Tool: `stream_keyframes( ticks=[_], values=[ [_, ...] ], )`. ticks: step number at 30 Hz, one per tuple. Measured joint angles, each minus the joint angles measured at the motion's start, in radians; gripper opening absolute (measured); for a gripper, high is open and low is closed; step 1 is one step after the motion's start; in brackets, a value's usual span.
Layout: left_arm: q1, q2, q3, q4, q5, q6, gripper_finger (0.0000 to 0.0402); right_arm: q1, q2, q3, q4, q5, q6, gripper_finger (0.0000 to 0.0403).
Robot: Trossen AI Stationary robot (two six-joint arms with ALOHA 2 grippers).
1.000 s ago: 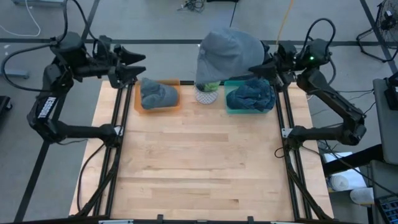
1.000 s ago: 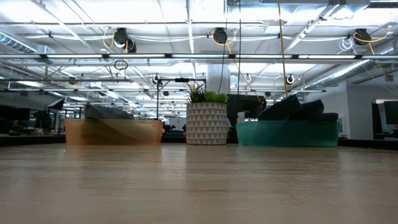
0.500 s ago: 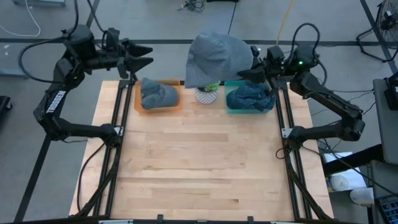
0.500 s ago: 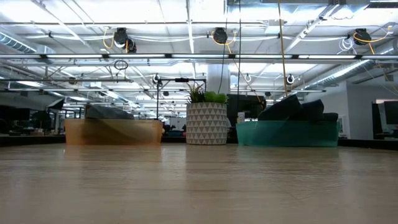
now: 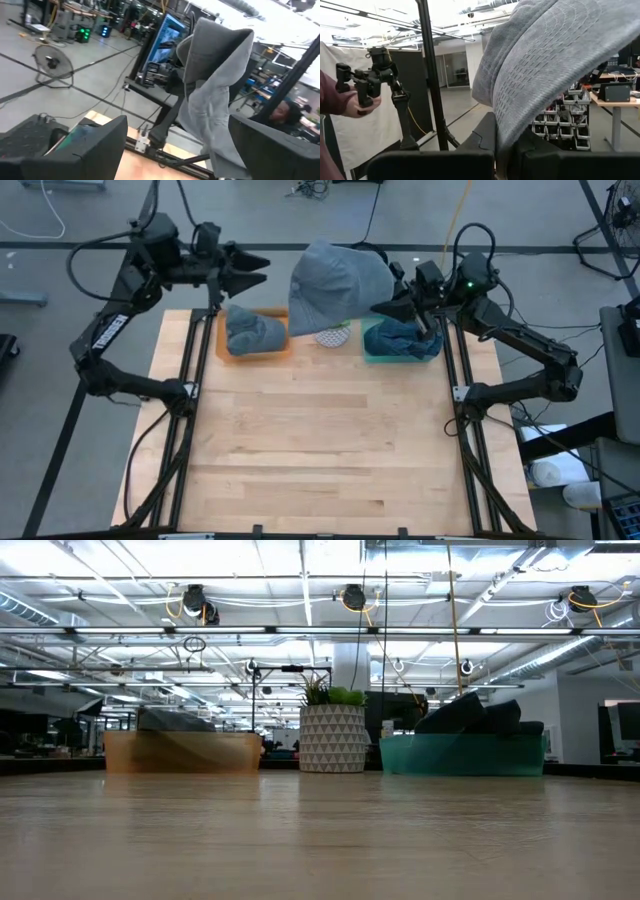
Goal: Pick & Place hat
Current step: Put the gray cap into the orange bin
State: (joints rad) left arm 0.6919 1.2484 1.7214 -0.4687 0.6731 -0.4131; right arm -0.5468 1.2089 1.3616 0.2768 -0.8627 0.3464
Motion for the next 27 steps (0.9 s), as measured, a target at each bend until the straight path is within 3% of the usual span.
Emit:
stream_keyframes(
  ticks=[23, 27],
  values=[
    [-0.173, 0.132, 0.000, 0.168, -0.012, -0.019, 0.0354, 0.000, 0.015, 0.000, -0.034, -0.006, 0.000, 0.0000],
    [-0.189, 0.141, 0.000, 0.184, -0.004, -0.031, 0.0314, 0.000, 0.018, 0.000, -0.042, -0.005, -0.008, 0.0000]
  ],
)
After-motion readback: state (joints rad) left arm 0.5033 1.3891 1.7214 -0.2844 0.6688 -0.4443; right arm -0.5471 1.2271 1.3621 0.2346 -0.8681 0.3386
